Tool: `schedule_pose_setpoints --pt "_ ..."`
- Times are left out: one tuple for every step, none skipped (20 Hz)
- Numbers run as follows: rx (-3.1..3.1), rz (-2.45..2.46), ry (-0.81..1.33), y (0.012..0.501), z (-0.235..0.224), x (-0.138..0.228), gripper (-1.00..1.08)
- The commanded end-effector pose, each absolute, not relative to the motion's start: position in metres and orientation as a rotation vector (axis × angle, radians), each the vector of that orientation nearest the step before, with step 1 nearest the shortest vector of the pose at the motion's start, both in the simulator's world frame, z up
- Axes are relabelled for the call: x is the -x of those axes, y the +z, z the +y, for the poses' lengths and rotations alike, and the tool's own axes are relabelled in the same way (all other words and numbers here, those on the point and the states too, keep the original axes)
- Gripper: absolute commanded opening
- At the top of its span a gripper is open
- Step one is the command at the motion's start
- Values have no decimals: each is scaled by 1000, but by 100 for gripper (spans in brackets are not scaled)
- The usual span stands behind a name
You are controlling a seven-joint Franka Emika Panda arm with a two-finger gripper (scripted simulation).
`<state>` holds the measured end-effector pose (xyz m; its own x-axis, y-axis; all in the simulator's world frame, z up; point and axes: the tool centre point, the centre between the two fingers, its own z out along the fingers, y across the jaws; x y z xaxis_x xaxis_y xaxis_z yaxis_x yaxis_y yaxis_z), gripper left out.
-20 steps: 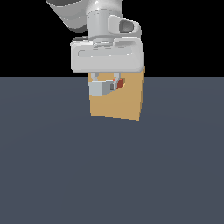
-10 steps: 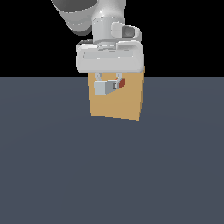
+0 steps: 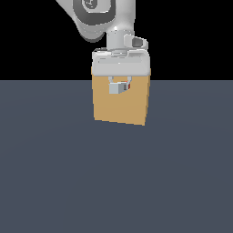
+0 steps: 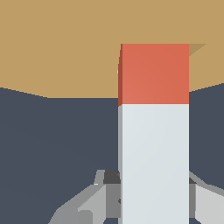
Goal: Insert the peg into the horizontal hole in a box.
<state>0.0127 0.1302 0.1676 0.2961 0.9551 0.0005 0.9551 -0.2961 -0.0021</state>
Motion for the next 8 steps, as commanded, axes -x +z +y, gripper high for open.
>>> schedule_pose_setpoints --pt "2531 -1861 -3 169 142 -18 -100" --pt "2531 -1861 -3 169 146 -19 -100" --pt "2531 -1861 -3 169 148 -20 -100" --pt "2531 -1861 -3 169 151 -21 -100" --pt "2531 -1861 -3 169 152 -22 -100" --pt "2531 -1861 -3 169 153 -22 -100" --pt "2531 -1861 -3 169 154 -23 -100" --pt "2531 -1861 -3 169 154 -23 -100"
